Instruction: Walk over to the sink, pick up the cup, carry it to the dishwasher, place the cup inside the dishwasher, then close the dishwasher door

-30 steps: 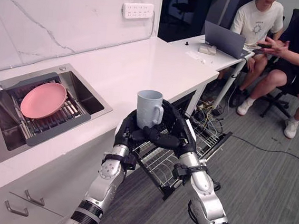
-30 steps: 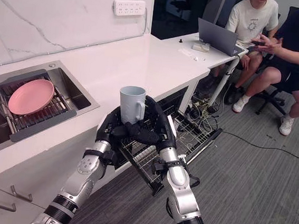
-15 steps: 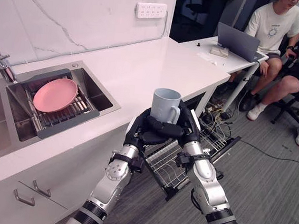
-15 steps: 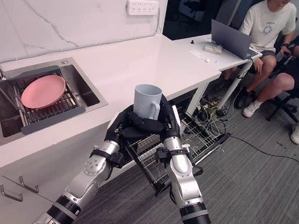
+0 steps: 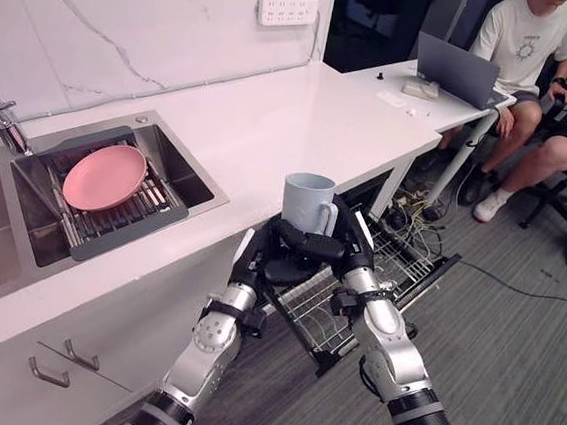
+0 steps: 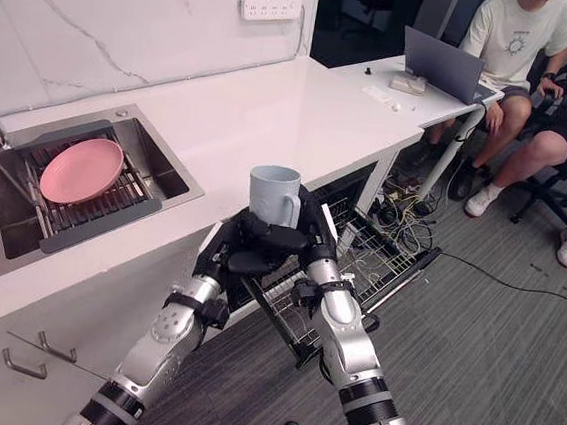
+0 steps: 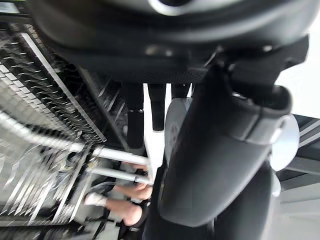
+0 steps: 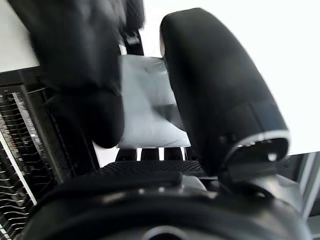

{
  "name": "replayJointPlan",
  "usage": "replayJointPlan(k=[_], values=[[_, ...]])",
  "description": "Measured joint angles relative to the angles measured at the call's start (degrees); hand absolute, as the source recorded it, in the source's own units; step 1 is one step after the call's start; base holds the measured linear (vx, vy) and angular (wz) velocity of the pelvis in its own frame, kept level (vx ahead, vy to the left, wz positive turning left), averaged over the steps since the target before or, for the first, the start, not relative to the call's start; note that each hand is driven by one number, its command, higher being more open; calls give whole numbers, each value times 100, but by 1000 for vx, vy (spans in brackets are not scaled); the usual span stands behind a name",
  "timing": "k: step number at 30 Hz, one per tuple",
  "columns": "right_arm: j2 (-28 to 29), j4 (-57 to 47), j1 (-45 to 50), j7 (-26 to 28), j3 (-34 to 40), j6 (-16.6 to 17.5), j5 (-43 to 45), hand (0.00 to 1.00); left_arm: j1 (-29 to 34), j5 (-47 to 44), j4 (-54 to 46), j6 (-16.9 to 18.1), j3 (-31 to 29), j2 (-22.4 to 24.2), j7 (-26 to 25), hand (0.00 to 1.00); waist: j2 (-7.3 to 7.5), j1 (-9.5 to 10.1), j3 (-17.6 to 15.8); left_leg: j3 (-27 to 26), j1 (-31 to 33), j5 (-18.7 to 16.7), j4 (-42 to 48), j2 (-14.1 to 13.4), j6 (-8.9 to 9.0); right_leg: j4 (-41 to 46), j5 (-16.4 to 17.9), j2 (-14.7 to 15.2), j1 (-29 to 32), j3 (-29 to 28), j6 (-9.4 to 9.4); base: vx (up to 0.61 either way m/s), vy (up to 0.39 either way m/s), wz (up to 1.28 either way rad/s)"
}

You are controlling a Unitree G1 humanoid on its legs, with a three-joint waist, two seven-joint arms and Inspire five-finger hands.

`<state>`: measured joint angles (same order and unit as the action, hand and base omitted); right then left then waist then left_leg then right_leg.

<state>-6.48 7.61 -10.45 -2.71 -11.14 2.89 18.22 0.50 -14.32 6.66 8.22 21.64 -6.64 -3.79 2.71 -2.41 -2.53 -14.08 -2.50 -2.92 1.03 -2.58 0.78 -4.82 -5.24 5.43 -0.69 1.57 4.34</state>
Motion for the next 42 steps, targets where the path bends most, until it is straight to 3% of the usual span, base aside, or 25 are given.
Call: replayJointPlan(k=[4, 7, 12, 18, 22, 27, 34, 35, 42], values=[[189, -478, 120, -487, 1245, 82, -691, 30, 879, 123, -7, -49, -159, 169, 57, 90, -15, 12, -104, 26, -6, -3, -9, 13, 2, 0, 15, 10, -16, 26, -1, -19, -3, 3], [77, -789, 428, -665, 1602, 246, -1150, 30, 1063, 203, -26, -53, -457, 284, 49, 90, -25, -4, -109, 27, -15, -4, -18, 4, 4, 1, 28, 3, -19, 35, -4, 0, 0, 0], [-41, -740, 821, -605, 1620, 301, -1514, 30, 1132, 203, -413, -29, -644, 332, 119, 90, -54, 6, -118, 38, -9, -4, -22, -35, 7, 1, 38, -2, -18, 52, -15, 0, 0, 0], [-543, 531, 801, -135, 1135, 236, -1498, 30, 1125, 205, -118, -31, -660, 308, 318, 90, -166, 55, -253, 148, 345, 78, -10, 5, -24, 89, 31, 75, 311, 161, -7, -14, 2, 10], [-763, 1323, 502, -78, 1067, 54, -1503, 30, 1138, 216, 269, -48, -858, 249, 326, 90, -221, 161, -698, 290, 611, 145, 77, 15, -41, 218, 31, 107, 506, 304, -6, -55, -3, 21], [-1309, 2099, -646, -185, 1072, 34, -1505, 30, 1032, 193, 542, -46, -1472, 192, 173, 90, -308, 218, -1424, 558, 1265, 235, 413, 49, -77, 611, 41, 178, 1044, 552, -19, -117, 25, 27], [-1734, 3167, -1930, -417, 1120, -27, -1484, 30, 984, 171, 586, -31, -1802, 85, -126, 90, -392, 428, -1902, 800, 1711, 411, 508, 63, -29, 1037, 128, 245, 1504, 793, -92, -98, 13, 22], [-1770, 3347, -2119, -425, 1191, -51, -1466, 90, 953, 119, 592, -31, -1802, 87, -133, 90, -416, 491, -1952, 825, 1778, 466, 485, 66, -28, 1135, 153, 254, 1609, 813, -107, -57, -7, 13], [-1760, 3864, -2638, -473, 1262, -175, -1270, 90, 735, 70, 634, -24, -1783, 153, -224, 90, -422, 621, -2144, 879, 1900, 654, 316, 55, -8, 1337, 199, 254, 1879, 854, -153, -24, -3, 3]])
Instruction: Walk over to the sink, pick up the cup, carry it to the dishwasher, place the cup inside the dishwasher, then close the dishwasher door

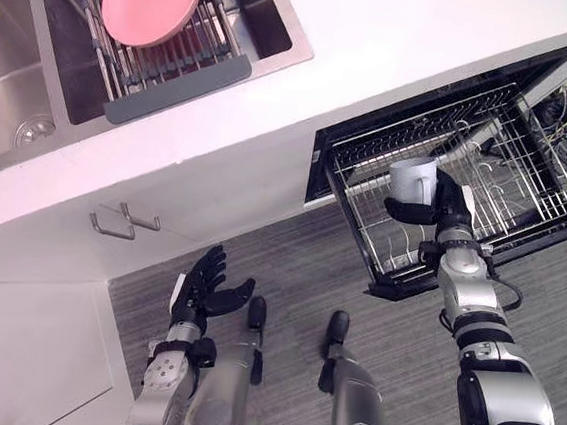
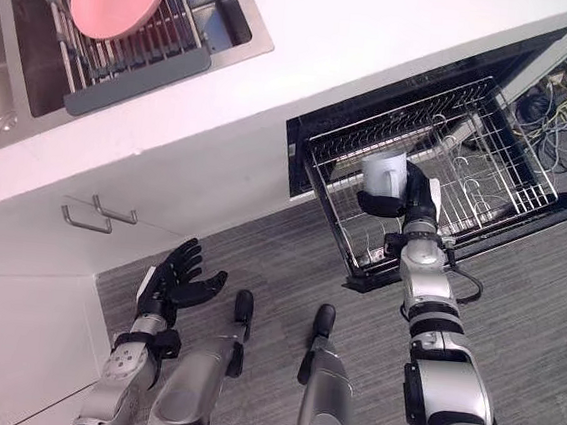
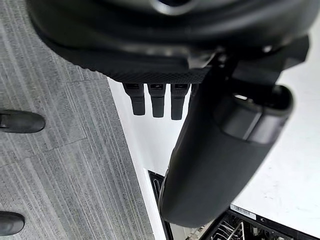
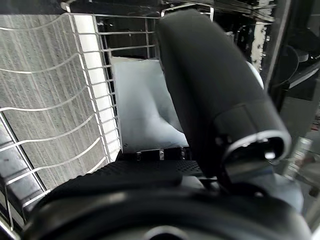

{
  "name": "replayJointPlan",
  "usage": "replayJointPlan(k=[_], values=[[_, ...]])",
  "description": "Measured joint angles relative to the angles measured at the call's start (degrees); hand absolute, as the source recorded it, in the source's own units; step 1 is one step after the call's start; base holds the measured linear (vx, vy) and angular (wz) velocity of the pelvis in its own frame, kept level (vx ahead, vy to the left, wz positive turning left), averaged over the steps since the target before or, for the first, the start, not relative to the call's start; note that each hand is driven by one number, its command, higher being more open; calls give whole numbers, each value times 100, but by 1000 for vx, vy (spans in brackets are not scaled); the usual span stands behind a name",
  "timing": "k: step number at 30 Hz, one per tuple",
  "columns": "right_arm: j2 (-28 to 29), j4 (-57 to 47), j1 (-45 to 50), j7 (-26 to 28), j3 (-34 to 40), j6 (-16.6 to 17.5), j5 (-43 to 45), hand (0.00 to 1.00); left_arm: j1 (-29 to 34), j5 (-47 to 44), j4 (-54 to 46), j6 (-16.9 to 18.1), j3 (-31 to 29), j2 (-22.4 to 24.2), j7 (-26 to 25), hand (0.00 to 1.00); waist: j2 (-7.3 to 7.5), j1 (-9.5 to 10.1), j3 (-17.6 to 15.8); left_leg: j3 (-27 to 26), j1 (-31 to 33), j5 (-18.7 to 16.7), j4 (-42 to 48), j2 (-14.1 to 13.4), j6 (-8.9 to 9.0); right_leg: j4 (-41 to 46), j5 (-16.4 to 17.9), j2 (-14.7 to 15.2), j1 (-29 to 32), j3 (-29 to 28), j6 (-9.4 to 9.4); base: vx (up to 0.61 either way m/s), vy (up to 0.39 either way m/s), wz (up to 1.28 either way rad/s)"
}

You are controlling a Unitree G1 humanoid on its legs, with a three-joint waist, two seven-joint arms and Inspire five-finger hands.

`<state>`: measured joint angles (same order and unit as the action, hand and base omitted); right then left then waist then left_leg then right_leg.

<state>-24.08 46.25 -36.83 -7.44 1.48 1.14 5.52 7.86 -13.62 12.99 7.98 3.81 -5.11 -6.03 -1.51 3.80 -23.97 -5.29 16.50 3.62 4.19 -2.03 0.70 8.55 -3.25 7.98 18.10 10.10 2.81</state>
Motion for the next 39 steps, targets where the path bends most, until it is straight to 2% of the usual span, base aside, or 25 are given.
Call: replayJointPlan(k=[5, 7, 13, 19, 21, 25, 26, 27, 28, 29, 30, 31, 34, 35, 37, 39], values=[[166, -200, 36, -179, 85, -59, 9, 90, -140, 1, 0, 22, -1, 38, -57, 90, 7, -22, -42, 5, -1, 29, -21, 0, -33, -11, -1, -3, 3, 4, 1, 0, 0, 0], [246, -1030, 401, -234, 105, -48, 5, 90, -188, 4, 0, 32, -2, 81, -77, 90, 27, -45, -56, 27, -21, 33, -40, -7, -31, -46, -2, -11, -37, 30, 1, 27, -1, 4], [703, -2655, 1542, -354, 521, 36, -16, 90, -187, 8, 13, 30, -9, 134, -82, 90, 79, -88, -74, 82, -361, 16, -230, 5, 2, -166, 50, -14, -385, 113, 19, 48, 6, 6], [1474, -4515, 3038, -445, 845, 35, -348, 90, -107, 32, 131, 10, -233, 158, -79, 90, 211, -301, 8, 131, -743, -8, -453, 0, 42, -158, 238, -20, -688, 190, 44, 88, -9, 5], [1752, -5473, 3833, -526, 1024, 128, -581, 90, -57, 103, 311, -8, -347, 181, -91, 90, 326, -410, 216, 278, -846, -18, -459, -3, 56, -150, 358, -10, -873, 356, 51, 124, -35, 34], [2097, -6409, 4649, -639, 1175, 336, -747, 90, 13, 204, 617, -35, -345, 214, -118, 90, 459, -574, 585, 456, -971, -53, -432, 35, 116, 8, 628, 86, -1162, 759, 55, 103, -33, 53], [2158, -6590, 4765, -634, 1162, 397, -769, 90, 50, 230, 645, -37, -342, 230, -126, 90, 474, -652, 654, 195, -962, -62, -399, 42, 148, 59, 683, 139, -1235, 869, 63, -15, 38, 52], [2212, -6722, 4864, -628, 1145, 461, -792, 90, 59, 250, 729, -38, -333, 248, -120, 90, 469, -684, 729, -513, -969, -251, -351, -124, 177, 50, 693, 178, -1332, 998, 60, -30, 50, 69], [2232, -6863, 4929, -628, 1116, 501, -810, 90, 78, 250, 880, -50, -329, 320, -130, 90, 458, -725, 843, -1866, -974, -460, -23, -520, 200, 51, 717, 272, -1456, 1174, 95, -30, 68, 60], [2205, -6906, 4925, -628, 1106, 527, -822, 90, 96, 251, 934, -50, -323, 358, -130, 90, 422, -770, 878, -2217, -973, -459, 99, -637, 198, 62, 749, 315, -1513, 1233, 147, 2, 119, 55], [2160, -6950, 4914, -626, 1099, 572, -872, 90, 109, 259, 1043, -58, -290, 412, -131, 90, 355, -790, 922, -2384, -955, -422, 248, -693, 120, 131, 792, 371, -1543, 1292, 213, 1, 186, 29], [2145, -6989, 4893, -598, 1001, 598, -951, 90, 188, 353, 1171, -70, -189, 383, -140, 90, 330, -777, 1030, -2369, -949, -524, 362, -605, 19, 225, 846, 473, -1540, 1261, 281, -2, 158, 19], [2133, -6985, 4828, -513, 849, 621, -985, 90, 354, 497, 1342, -127, -88, 337, -129, 90, 340, -773, 1153, -2381, -955, -720, 516, -455, -97, 426, 995, 694, -1530, 1248, 330, 49, 155, 7], [2086, -6958, 4757, -488, 806, 624, -1013, 90, 372, 582, 1446, -146, -58, 329, -124, 90, 358, -766, 1158, -2373, -958, -841, 665, -339, -162, 635, 1132, 867, -1502, 1241, 338, 48, 149, 14], [1834, -6712, 4493, -452, 700, 624, -1023, 90, 436, 639, 1504, -202, 82, 302, -98, 90, 387, -772, 1161, -2353, -983, -1121, 977, -237, -236, 1094, 1351, 1143, -1480, 1200, 203, 74, 158, 11], [1504, -6264, 4090, -388, 580, 622, -1037, 90, 472, 700, 1503, -203, 274, 259, -25, 90, 423, -760, 1178, -2334, -1060, -1343, 1128, -101, -343, 1845, 1312, 1438, -1295, 1093, 87, 76, 160, 4]])
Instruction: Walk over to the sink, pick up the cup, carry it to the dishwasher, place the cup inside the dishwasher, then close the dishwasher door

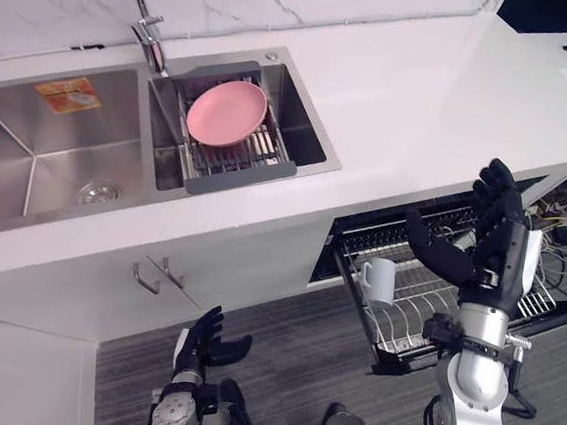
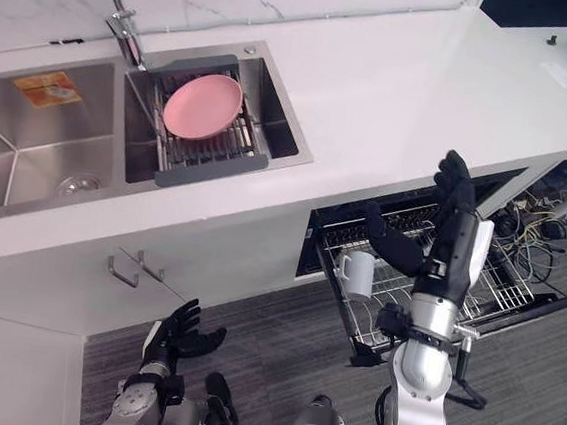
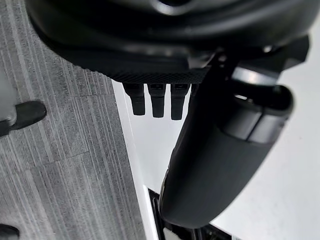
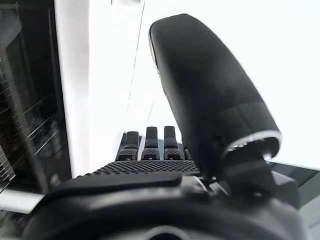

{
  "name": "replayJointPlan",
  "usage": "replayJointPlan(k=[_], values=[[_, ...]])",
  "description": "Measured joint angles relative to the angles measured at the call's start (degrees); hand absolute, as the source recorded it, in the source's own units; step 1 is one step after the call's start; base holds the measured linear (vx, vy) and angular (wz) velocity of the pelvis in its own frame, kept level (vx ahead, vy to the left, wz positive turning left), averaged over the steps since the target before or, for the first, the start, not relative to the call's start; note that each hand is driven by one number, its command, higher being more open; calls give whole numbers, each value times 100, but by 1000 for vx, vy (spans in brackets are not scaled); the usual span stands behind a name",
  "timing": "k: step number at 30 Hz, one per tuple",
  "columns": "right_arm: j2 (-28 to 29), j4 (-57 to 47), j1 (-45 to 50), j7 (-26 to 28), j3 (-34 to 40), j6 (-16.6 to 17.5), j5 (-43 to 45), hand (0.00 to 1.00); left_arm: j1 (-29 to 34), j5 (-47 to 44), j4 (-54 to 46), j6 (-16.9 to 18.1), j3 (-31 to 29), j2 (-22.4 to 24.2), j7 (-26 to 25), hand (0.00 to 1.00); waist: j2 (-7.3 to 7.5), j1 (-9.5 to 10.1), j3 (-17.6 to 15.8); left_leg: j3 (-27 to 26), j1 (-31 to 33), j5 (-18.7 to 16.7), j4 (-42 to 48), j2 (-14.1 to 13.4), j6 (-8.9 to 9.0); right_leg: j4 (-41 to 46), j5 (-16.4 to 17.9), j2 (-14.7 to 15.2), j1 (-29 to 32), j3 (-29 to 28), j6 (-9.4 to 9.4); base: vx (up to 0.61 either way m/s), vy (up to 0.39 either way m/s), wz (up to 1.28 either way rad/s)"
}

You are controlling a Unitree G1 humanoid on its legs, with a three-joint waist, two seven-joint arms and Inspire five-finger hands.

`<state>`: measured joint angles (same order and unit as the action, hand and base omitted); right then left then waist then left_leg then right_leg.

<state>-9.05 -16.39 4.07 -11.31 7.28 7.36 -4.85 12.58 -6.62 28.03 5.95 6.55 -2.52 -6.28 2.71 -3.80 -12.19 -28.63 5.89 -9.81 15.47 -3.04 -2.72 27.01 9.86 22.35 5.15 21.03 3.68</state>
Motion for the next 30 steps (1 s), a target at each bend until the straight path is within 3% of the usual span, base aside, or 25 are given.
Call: replayJointPlan(k=[1, 3, 4, 6, 8, 10, 11, 14, 19, 24, 30], values=[[-77, 146, -117, 17, -54, -1, -1, 90, -1, 13, -1, 0, 40, -27, 31, 90, 20, 2, 12, 19, -45, -39, -5, 44, -40, 238, -46, 63, 88, -106, -72, 72, 168, 19], [-371, 622, -384, 102, -122, -2, -12, 90, -50, 112, -56, 1, 215, -152, 83, 90, 58, -28, 53, 357, -261, -35, -224, 222, -185, 1070, -382, 82, 433, -815, -498, 129, 120, 61], [-451, 717, -402, 123, -121, -5, -14, 90, -50, 112, -75, 4, 252, -155, 103, 90, 64, -38, 94, 471, -275, -15, -273, 253, -222, 1107, -230, 3, 453, -996, -360, 156, 55, 91], [-788, 808, -466, 184, -115, -1, -41, 90, -68, 136, -118, 45, 281, -222, 148, 90, 87, -50, 148, 942, -316, 105, -475, 348, -237, 708, 289, -629, 520, -1750, -98, 173, -2, 107], [-1122, 843, -604, 229, -114, 3, -43, 90, -51, 219, -116, 47, 290, -252, 180, 90, 84, -94, 153, 1226, -380, 206, -621, 449, -194, 221, 328, -1020, 601, -2133, -45, 194, -59, 105], [-1356, 867, -713, 248, -108, 64, -104, 90, -6, 226, -88, 52, 298, -338, 213, 90, 174, -88, 211, 1494, -395, 195, -575, 618, -142, -474, -3, -1119, 608, -2133, 136, 231, -117, 84], [-1500, 972, -825, 287, -110, 94, -112, 90, 3, 232, 0, 46, 294, -300, 230, 90, 54, -63, 294, 1622, -369, 182, -600, 581, -81, -645, -18, -1142, 487, -2098, 309, 184, -99, 44], [-1740, 1369, -1184, 372, -123, 93, -146, 90, 131, 238, -18, 66, 301, -272, 277, 90, -163, 59, 427, 1696, -376, 176, -761, 400, 47, -1166, -176, -1328, 247, -1941, 259, 199, -105, 14], [-2278, 1727, -1407, 458, -303, 89, -224, 90, 230, 342, -17, 74, 425, -212, 393, 90, -186, 123, 442, 1698, -669, 269, -1141, 343, 205, -1622, -334, -1424, -104, -1851, 234, 132, -22, 2], [-2518, 1820, -1643, 657, -662, 90, -381, 90, 219, 444, -16, 87, 516, -192, 416, 90, -190, 130, 444, 1714, -704, 280, -1131, 351, 213, -2171, -697, -1425, -435, -1742, 239, 69, 58, 6], [-2708, 2292, -2016, 789, -1276, 187, -612, 90, 247, 452, -16, 90, 522, -287, 409, 90, -198, 154, 450, 1870, -696, 289, -1129, 390, 227, -2304, -743, -1380, -601, -1514, 248, 0, 31, 21]])
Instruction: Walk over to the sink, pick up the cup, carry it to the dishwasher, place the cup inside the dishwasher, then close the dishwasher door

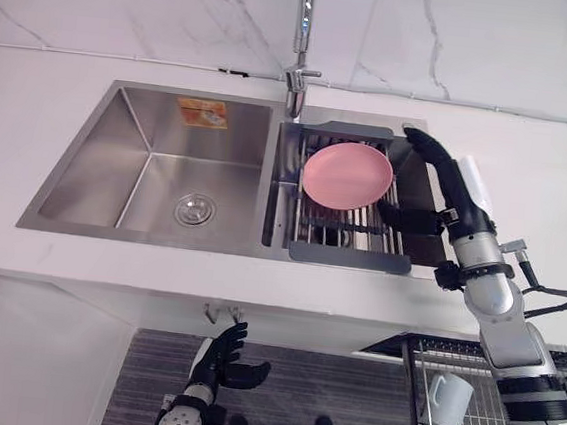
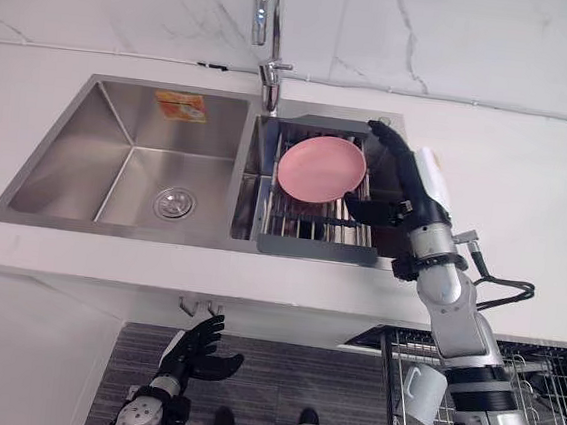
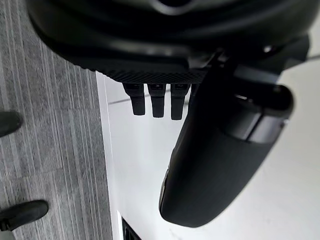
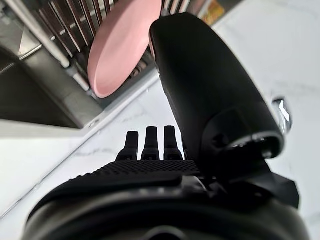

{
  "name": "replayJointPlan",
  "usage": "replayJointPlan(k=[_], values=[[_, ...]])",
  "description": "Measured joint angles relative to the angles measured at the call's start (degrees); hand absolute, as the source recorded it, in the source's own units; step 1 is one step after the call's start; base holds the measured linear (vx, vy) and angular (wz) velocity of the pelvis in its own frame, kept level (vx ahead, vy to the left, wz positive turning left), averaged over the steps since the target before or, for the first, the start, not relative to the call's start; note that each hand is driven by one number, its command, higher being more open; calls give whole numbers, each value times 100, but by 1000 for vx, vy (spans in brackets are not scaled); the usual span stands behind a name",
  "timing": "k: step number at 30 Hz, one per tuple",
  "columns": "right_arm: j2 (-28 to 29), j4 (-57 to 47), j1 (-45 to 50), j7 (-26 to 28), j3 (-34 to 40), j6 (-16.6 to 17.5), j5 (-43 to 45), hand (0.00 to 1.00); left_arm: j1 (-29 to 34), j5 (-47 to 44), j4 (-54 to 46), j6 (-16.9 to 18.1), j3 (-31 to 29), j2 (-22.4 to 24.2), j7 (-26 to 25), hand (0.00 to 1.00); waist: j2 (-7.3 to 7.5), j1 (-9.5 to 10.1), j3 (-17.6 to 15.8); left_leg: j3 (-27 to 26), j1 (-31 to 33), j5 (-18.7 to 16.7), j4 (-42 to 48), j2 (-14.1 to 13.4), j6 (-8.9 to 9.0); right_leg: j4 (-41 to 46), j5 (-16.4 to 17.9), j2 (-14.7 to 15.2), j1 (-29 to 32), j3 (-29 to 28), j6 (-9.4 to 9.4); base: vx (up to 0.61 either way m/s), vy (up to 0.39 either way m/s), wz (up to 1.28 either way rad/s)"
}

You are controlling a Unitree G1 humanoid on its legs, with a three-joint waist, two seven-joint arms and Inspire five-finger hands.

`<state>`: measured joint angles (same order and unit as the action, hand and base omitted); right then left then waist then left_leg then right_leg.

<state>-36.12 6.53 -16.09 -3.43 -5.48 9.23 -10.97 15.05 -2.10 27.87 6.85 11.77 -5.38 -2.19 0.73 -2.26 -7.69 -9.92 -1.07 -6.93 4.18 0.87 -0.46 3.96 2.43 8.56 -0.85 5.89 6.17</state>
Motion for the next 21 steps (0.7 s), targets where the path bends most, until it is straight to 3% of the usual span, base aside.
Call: replayJointPlan(k=[4, 10, 14, 17, 21], values=[[-6, 415, -69, 74, -216, 6, -189, 90, 90, 3, 0, 0, 5, -10, -2, 90, -4, 5, 2, 55, 12, 109, -67, 26, 168, -12, -28, 35, -1, 72, 38, -47, -6, 9], [-94, 759, -77, 93, -286, 3, -438, 90, 149, 7, 0, 1, 44, -4, -11, 90, -45, -13, 27, 141, 14, 364, -295, 46, 224, -139, -93, 28, 9, 119, 48, -97, -30, 5], [-186, 900, -233, 79, -286, 2, -642, 90, 183, 9, 0, 11, 156, 18, -15, 90, -117, -19, 75, 186, 7, 632, -597, 45, 157, -165, -107, -6, 106, 155, 27, -149, -38, 5], [-213, 1013, -342, 16, -379, -2, -924, 90, 228, 10, 0, 16, 158, 20, -16, 90, -123, -25, 79, 241, -7, 761, -818, -24, 0, -263, -204, -117, 145, 181, -74, -196, -33, 2], [-215, 1176, -427, -64, -460, -33, -1202, 90, 266, 11, 1, 17, 156, 16, -19, 90, -113, 3, 83, 265, 51, 903, -927, -44, 17, -318, -333, -182, 216, 189, -138, -168, -4, 3]])
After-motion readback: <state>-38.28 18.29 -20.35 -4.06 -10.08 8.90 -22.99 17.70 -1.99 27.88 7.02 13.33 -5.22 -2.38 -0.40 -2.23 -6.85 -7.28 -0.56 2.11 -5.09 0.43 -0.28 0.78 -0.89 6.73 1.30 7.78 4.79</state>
